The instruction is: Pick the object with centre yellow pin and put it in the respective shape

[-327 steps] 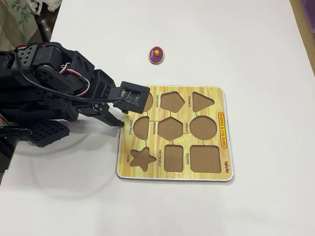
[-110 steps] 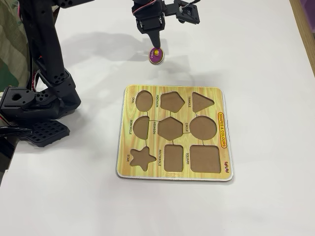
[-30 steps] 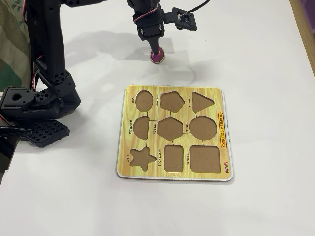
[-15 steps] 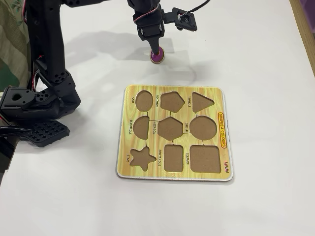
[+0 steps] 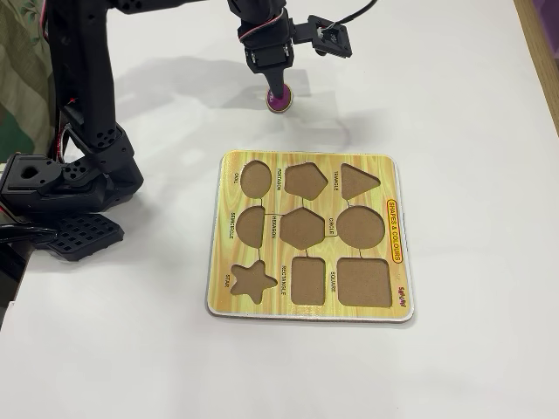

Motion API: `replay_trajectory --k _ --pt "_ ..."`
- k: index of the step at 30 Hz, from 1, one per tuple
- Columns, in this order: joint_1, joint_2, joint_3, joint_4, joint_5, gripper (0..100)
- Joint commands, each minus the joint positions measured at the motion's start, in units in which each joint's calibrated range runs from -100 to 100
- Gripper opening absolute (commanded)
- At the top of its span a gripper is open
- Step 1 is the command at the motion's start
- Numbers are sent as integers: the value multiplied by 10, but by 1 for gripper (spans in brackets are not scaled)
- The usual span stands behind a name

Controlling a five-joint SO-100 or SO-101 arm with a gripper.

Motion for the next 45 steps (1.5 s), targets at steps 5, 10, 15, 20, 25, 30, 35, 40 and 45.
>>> replay_trajectory --k 5,10,15,20,25,30,35,40,45 --pt "9 -10 -11 -8 2 12" --pt "9 -5 -3 -52 3 12" --pt "9 -5 -3 -47 3 12" --pt "9 -5 18 -47 3 12" --pt "17 -10 42 -47 4 12" --pt "20 -11 42 -50 4 12" --pt "19 -6 41 -46 4 12" --pt "19 -5 42 -46 4 11" --pt "19 -5 43 -46 5 12"
